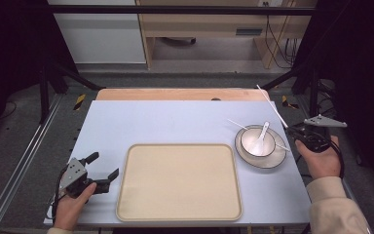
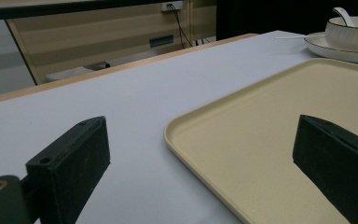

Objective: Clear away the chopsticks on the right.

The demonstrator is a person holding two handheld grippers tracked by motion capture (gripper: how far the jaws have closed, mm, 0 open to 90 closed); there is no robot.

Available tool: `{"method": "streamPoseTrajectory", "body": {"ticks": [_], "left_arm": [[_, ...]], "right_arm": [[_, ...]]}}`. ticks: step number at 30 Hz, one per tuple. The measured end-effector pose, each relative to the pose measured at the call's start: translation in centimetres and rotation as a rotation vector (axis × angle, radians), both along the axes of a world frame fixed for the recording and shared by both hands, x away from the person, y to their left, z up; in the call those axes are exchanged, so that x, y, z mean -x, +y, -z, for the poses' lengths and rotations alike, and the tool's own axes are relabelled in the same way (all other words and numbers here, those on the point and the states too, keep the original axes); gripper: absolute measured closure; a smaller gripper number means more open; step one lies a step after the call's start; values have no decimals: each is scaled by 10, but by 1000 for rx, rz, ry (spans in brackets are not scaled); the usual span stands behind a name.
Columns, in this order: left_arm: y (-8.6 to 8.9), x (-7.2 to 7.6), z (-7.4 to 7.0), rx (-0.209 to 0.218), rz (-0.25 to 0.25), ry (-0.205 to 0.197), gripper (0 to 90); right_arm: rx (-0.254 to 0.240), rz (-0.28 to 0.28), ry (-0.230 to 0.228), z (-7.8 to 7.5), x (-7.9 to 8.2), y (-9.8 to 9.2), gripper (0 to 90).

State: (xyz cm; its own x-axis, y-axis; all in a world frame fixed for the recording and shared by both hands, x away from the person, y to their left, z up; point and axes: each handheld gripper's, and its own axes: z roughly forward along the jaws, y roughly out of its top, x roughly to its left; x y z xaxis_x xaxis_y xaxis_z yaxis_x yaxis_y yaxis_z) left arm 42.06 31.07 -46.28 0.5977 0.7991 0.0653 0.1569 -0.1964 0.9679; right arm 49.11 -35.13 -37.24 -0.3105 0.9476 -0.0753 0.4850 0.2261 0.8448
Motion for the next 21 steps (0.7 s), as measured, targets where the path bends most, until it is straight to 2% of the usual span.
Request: {"method": "streamPoseTrajectory", "body": {"ticks": [2, 3, 5, 6, 7, 8, 10, 11, 12, 13, 14, 16, 19, 20, 21], "left_arm": [[0, 0, 0, 0, 0, -2, 36], [0, 0, -1, 1, -4, -5, 35], [1, 0, -1, 1, -4, -5, 36], [1, 1, -1, 3, -4, -6, 35], [1, 1, -1, 3, -4, -6, 35], [1, 1, -2, 3, -3, -8, 35], [1, 2, -3, 4, -3, -11, 35], [1, 2, -3, 4, -3, -11, 36], [1, 2, -3, 5, -3, -11, 35], [2, 2, -3, 6, -3, -12, 35], [2, 2, -4, 4, -4, -14, 35], [2, 2, -4, 6, -5, -15, 36], [2, 2, -4, 6, -6, -16, 36], [2, 2, -4, 7, -5, -17, 36], [2, 2, -4, 7, -5, -17, 36]], "right_arm": [[-2, -5, -11, -4, 5, 5, 840], [-4, -30, -44, -14, 20, 22, 840], [-5, -42, -50, -16, 26, 29, 840], [5, -76, -58, -19, 43, 50, 840], [5, -76, -58, -19, 43, 50, 840], [5, -98, -54, -16, 55, 66, 839], [4, -122, -40, -10, 68, 83, 839], [4, -122, -40, -10, 68, 83, 839], [-2, -147, -19, -3, 79, 98, 840], [-2, -147, -19, -3, 79, 98, 840], [-9, -168, 6, 7, 89, 114, 840], [-9, -176, 13, 10, 92, 119, 839], [11, -207, 52, 27, 106, 143, 839], [20, -218, 75, 37, 112, 155, 839], [20, -218, 75, 37, 112, 155, 839]]}}
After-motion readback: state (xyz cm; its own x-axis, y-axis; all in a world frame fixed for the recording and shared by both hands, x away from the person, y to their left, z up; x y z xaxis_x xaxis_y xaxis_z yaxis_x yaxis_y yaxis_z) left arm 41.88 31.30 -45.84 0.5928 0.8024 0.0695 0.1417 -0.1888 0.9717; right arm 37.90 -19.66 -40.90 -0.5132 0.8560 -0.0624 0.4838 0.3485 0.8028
